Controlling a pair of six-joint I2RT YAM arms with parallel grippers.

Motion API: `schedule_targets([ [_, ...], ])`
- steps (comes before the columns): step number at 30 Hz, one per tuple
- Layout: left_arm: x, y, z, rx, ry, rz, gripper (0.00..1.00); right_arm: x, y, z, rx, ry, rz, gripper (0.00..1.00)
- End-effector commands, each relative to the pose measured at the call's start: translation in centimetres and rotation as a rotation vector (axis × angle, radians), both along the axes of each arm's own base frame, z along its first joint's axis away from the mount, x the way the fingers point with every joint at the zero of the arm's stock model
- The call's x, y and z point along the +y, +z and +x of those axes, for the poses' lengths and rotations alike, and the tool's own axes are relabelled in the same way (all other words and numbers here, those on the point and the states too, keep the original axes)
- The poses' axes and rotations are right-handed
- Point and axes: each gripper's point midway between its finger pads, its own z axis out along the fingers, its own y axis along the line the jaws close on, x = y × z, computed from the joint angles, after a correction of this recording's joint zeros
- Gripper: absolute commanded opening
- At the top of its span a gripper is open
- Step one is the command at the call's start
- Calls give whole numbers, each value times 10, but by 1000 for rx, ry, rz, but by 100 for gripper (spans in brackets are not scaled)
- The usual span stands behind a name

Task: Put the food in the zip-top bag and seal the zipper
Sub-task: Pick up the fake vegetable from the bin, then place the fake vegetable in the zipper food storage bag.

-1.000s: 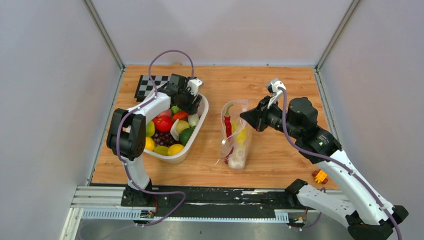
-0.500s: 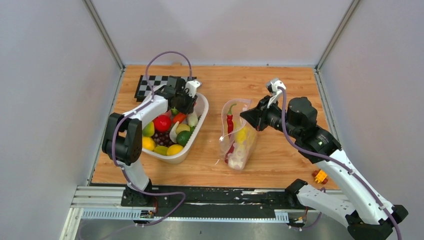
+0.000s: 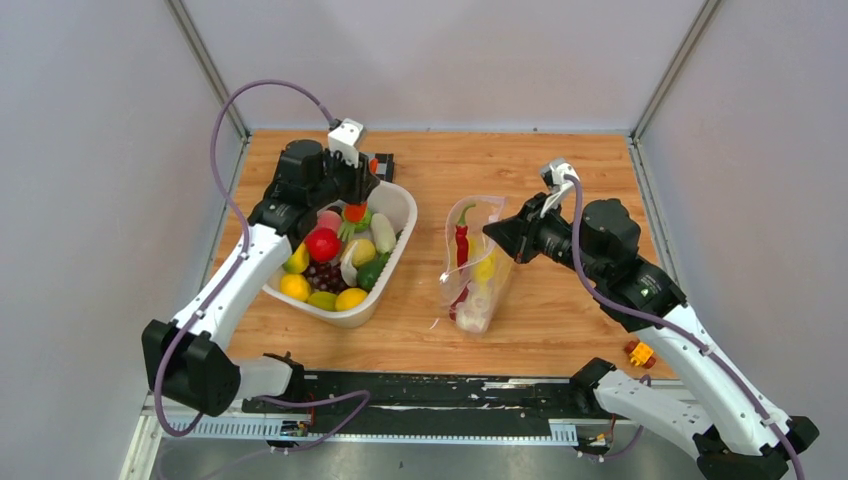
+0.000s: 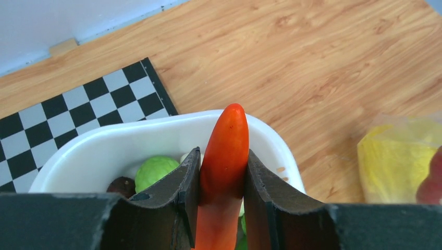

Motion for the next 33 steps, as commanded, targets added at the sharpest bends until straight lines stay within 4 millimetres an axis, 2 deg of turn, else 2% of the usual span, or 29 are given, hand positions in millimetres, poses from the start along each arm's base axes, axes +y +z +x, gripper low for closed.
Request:
schedule_targets([
  [1,1,42,-11,-72,47,-143,22,0,32,-3,-64,-5,101,0],
  [8,-15,131,-49,-182,-51,-410,21,-2,30,-4,-56,-15,118,0],
  [13,-26,163,-73,-190,-143,-521,21,-1,27,-3,-50,-11,88,0],
  [17,-33,198,-97,-239,-245,-608,21,2,25,0,-15,-16,113,0],
  [22,-48,223,-121,-232,-386,-724,21,1,19,5,15,-54,119,0],
  [26,-69,229,-137,-212,-476,-761,22,1,19,7,21,-59,120,0],
  [29,-88,235,-154,-204,-547,-797,22,0,21,7,18,-65,127,0],
  [33,-98,253,-172,-252,-622,-863,23,4,28,8,12,-54,145,0],
])
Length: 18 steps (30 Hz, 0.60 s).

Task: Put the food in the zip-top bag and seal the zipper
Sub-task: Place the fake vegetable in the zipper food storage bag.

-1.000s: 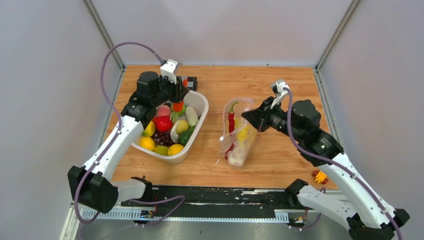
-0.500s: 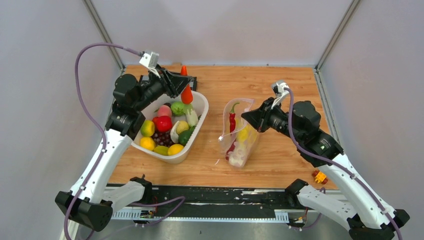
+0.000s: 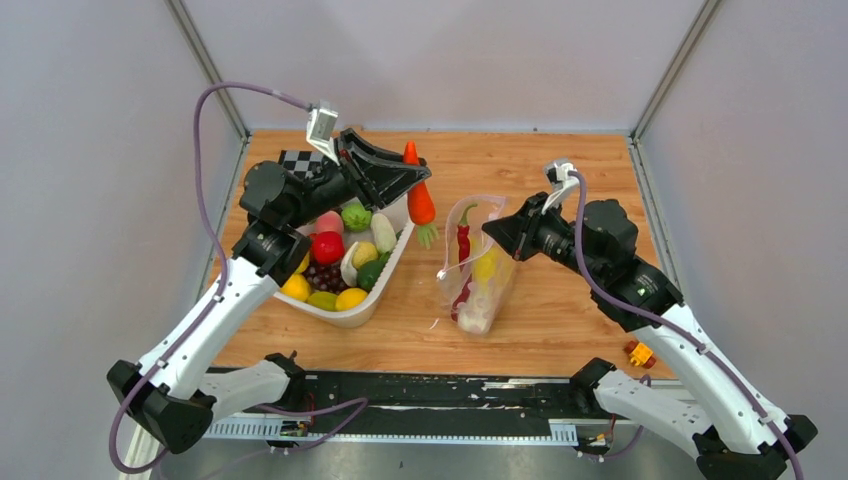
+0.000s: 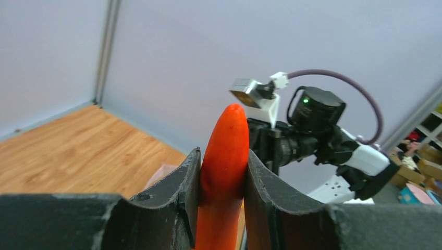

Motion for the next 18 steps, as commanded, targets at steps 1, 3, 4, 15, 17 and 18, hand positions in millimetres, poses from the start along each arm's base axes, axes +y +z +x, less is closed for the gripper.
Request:
schedule_targets([
  [1,-3,52,-30,-138,-71,-145,23,4,30,3,-51,-3,80,0],
  [3,-5,59,-34,-162,-79,-173,23,5,30,2,-51,9,85,0],
  [4,-7,60,-35,-165,-79,-182,23,6,31,1,-50,12,87,0],
  [15,-55,-1,-17,-113,-47,-87,25,3,40,-9,-72,28,130,0],
  [17,-62,-9,-15,-109,-44,-80,26,3,41,-11,-72,32,133,0],
  [18,-64,-13,-14,-105,-36,-75,26,2,41,-11,-72,30,132,0],
])
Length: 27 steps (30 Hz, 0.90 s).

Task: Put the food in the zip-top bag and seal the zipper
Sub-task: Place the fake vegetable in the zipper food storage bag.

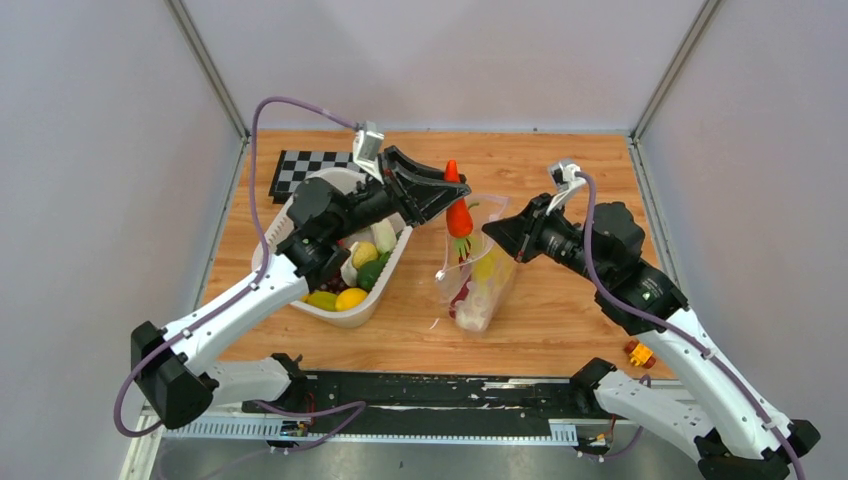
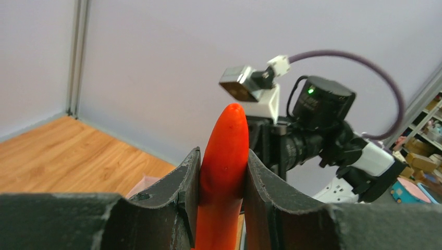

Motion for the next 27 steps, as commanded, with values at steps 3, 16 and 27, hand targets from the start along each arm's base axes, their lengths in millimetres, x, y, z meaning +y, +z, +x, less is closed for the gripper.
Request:
schedule_targets([
  [3,-8,-15,12,-48,89,23,27,-3,34,-7,-85,8,92,0],
  [16,-24,-55,19,-26,82,254,80,-1,44,-17,-109,53,113,0],
  [27,18,-55,39,-32,328,408,91,-8,44,-19,-123,28,100,0],
])
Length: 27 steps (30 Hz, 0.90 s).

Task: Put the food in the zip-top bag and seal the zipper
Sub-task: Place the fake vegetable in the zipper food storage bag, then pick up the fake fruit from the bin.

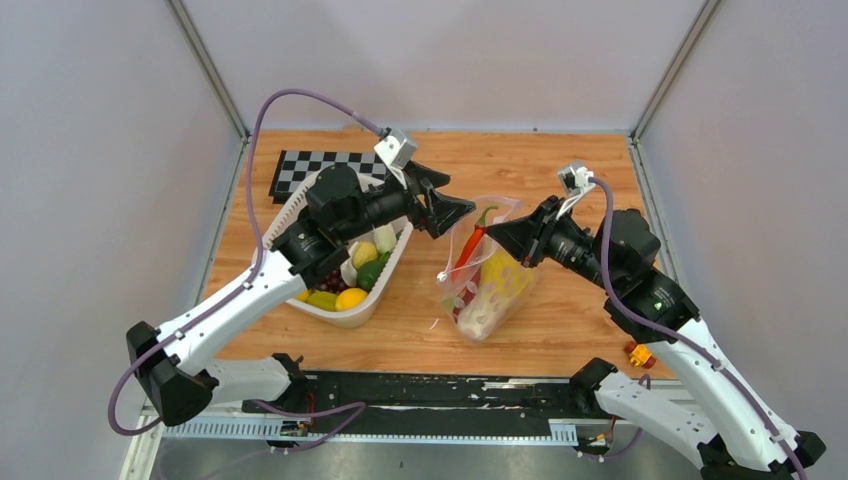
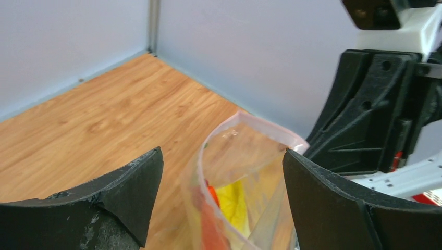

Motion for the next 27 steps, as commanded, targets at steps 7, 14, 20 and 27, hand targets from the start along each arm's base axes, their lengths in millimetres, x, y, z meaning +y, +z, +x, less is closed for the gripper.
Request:
schedule_targets([
  [7,105,-40,42,26,534,242,100,-11,20,-5,-67,-29,29,0],
  [14,166,-128,68,314,719,340,100,-13,14,-5,-50,-42,25,0],
  [20,221,-175,80,475,910,457,100,-13,11,-4,-43,-40,11,0],
  [27,294,-198,71,534,1222,555,100,-14,8,-3,-40,-49,3,0],
])
